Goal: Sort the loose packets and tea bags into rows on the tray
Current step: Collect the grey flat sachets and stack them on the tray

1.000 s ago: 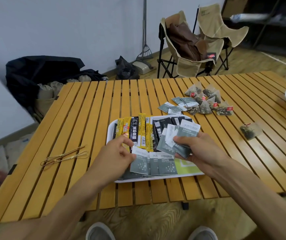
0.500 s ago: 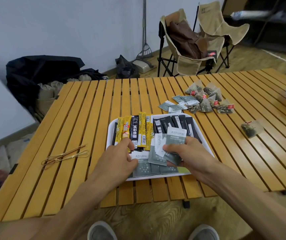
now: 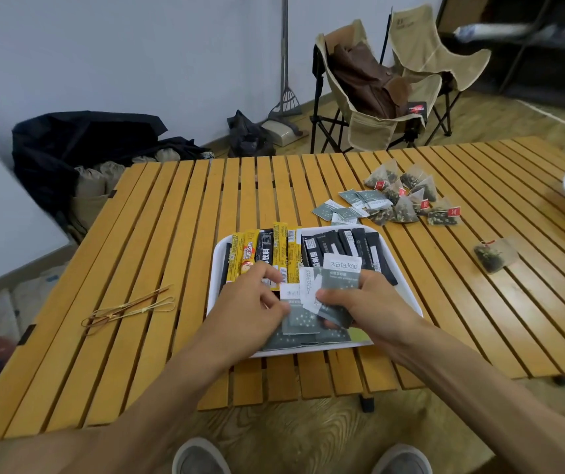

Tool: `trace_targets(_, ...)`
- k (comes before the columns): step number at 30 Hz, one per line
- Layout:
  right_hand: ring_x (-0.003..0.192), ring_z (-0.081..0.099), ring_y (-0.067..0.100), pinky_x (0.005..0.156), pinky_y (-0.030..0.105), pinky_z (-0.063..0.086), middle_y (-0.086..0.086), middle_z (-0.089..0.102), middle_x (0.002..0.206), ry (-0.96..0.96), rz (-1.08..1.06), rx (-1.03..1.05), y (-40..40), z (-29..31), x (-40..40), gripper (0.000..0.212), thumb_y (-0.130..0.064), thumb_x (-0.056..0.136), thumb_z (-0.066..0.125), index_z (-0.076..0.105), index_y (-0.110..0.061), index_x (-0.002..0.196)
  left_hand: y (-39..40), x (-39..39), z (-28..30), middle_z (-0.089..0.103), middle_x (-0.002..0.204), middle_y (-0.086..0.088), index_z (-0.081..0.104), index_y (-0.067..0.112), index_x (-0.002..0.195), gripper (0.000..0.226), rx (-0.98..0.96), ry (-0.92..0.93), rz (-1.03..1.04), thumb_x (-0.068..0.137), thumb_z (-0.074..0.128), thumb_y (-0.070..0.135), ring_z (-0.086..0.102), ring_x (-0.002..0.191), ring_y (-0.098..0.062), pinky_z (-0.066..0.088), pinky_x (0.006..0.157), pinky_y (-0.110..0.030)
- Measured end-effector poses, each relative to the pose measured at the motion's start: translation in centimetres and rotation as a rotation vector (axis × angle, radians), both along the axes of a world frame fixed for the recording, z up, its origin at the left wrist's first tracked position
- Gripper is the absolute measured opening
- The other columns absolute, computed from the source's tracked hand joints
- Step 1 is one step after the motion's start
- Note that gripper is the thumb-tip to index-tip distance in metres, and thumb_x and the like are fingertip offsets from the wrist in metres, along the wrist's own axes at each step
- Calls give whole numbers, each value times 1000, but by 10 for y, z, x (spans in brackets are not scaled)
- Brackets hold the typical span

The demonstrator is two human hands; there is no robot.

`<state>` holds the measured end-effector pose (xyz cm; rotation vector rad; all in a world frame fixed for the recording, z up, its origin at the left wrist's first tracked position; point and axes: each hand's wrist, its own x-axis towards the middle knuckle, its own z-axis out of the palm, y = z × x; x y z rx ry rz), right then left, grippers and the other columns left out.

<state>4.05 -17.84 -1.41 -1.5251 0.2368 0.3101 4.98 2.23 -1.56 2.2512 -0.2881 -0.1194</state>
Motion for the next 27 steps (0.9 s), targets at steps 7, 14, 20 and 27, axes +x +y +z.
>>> trace_targets(7,89,75,25,63,33,64,3,77,92,24,-95,-108,-1,-5,2,14,-3,93,67,70,-17,93,-4,-4,-7,64,68,15,58,31,118,28,293,-133,-38,92,63,24,59,75,-3,55,70,-35)
trace_targets(14,83,76,12,63,25,59,-3,80,95,55,-83,-88,-3,-4,2,14,-8,92,69,72,-21,99,-4,-3,-9,63,72,12,61,24,122,30,362,-211,-58,92,61,23,57,77,-6,53,70,-33)
trace_targets(20,96,76,22,88,42,61,2,80,101,55,42,-54,-4,1,-1,17,-10,92,70,74,-17,107,-14,3,1,61,76,10,65,27,90,8,1,-127,40,94,63,34,54,72,5,42,61,-8)
trace_targets(27,88,72,16,79,34,58,6,76,97,-15,-100,-228,-15,8,-1,24,0,94,60,72,-21,94,-15,19,13,66,74,11,62,25,85,15,-149,-108,103,99,58,23,55,64,1,42,56,-15)
